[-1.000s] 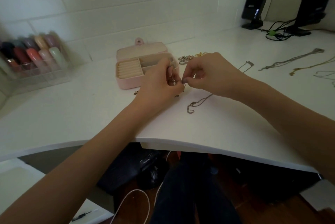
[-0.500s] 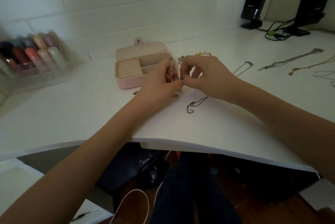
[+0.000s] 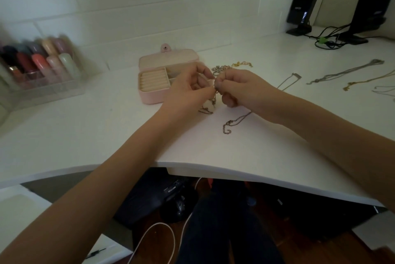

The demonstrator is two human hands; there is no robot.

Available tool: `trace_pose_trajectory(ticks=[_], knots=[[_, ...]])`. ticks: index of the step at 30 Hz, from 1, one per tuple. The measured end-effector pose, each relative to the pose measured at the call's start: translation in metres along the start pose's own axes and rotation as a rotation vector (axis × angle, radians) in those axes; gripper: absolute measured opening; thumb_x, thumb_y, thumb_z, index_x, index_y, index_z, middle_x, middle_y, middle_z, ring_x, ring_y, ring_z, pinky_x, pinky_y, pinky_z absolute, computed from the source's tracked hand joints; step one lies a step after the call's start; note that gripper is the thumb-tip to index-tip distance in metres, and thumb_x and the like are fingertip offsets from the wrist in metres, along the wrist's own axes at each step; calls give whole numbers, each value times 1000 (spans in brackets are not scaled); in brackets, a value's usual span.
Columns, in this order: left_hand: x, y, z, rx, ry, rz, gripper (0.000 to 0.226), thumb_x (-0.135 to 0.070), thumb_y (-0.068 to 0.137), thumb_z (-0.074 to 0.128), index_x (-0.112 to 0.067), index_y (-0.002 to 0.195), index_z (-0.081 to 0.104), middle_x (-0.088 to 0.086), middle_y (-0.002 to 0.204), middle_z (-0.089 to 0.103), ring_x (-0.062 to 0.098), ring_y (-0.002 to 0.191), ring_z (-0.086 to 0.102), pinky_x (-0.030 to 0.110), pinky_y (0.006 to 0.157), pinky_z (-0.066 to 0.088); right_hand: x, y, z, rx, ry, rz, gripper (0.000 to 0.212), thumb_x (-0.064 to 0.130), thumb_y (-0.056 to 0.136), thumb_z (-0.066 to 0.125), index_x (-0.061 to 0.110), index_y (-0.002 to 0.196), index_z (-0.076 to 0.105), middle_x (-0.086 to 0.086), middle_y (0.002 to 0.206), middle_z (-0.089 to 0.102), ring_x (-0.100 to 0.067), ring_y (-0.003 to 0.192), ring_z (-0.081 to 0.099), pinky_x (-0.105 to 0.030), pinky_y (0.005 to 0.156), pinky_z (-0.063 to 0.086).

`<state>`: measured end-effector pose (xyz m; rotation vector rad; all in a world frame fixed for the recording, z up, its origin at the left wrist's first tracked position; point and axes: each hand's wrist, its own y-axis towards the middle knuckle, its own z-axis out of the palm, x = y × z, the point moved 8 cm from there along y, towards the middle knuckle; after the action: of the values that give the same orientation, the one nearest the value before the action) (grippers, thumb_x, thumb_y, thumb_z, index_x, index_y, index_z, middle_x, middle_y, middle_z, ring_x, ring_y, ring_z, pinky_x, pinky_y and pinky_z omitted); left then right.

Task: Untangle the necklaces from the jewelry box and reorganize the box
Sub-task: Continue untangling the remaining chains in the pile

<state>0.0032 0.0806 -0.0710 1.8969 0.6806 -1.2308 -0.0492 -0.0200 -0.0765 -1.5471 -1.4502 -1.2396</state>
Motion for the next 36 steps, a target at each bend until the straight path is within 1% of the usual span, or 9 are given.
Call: trace_pose_trajectory(ticks=[2, 4, 7, 12, 19, 25, 29, 32, 36], knots=[[-3, 0, -3, -33, 9, 27, 26, 1, 78, 63, -23, 82, 53, 4, 69, 54, 18, 66, 48, 22, 59, 39, -1, 1, 1, 22, 21, 28, 8, 11, 96, 47, 8, 91, 51, -2, 72, 44, -13, 58, 41, -25, 57, 34], [-3, 0, -5, -50, -5, 36, 27, 2, 80, 63, -23, 82, 53, 10, 73, 56, 21, 70, 50, 30, 66, 42, -3, 1, 0, 35, 26, 52, 11, 12, 97, 45, 8, 88, 51, -2, 73, 47, -14, 58, 42, -26, 58, 33], [-3, 0, -6, -58, -1, 55, 27, 0, 79, 66, -24, 83, 55, 6, 70, 61, 23, 70, 54, 36, 69, 44, -2, 1, 0, 19, 23, 54, 15, 13, 97, 46, 10, 85, 54, -1, 74, 51, -15, 58, 45, -27, 57, 34], [-6, -2, -4, -39, 5, 57, 28, 1, 81, 64, -24, 85, 52, -9, 62, 62, 10, 59, 53, 18, 57, 41, -1, -1, 2, 69, -18, 10, 19, 27, 96, 53, 13, 83, 55, -4, 74, 48, -12, 60, 47, -22, 58, 39], [-9, -4, -1, -18, -2, 65, 28, 1, 80, 66, -22, 87, 52, -5, 68, 63, 15, 66, 54, 21, 59, 41, 0, -1, 3, 92, -45, -9, 22, 24, 99, 49, 16, 79, 54, -5, 73, 49, -12, 62, 49, -26, 63, 42], [-9, -4, -5, -50, -31, 64, 31, 5, 77, 67, -20, 88, 51, -3, 67, 65, 14, 64, 58, 16, 55, 42, 3, 1, -6, 7, 38, -58, 12, 15, 93, 61, 7, 83, 61, -1, 71, 65, -9, 58, 62, -28, 71, 57], [-8, -4, -4, -54, -39, 55, 30, 1, 79, 67, -20, 89, 49, -1, 66, 64, 19, 67, 58, 18, 57, 43, 10, 1, -11, -90, -173, -142, 13, 15, 92, 62, 4, 85, 64, -2, 73, 66, -9, 56, 63, -24, 66, 58], [-3, -3, 1, -4, -29, 24, 27, -6, 77, 66, -24, 88, 49, 9, 72, 58, 19, 69, 52, 27, 62, 41, 19, -2, -12, -182, -320, -215, 12, 16, 95, 56, 7, 88, 61, 4, 75, 63, -8, 57, 62, -22, 61, 55], [7, -2, 4, 38, -6, -37, 25, -13, 71, 61, -27, 90, 53, 8, 79, 62, 16, 70, 55, 28, 63, 42, 12, -2, -10, -161, -146, -85, 16, 21, 100, 45, 12, 90, 55, 4, 80, 58, -9, 64, 56, -23, 62, 57]])
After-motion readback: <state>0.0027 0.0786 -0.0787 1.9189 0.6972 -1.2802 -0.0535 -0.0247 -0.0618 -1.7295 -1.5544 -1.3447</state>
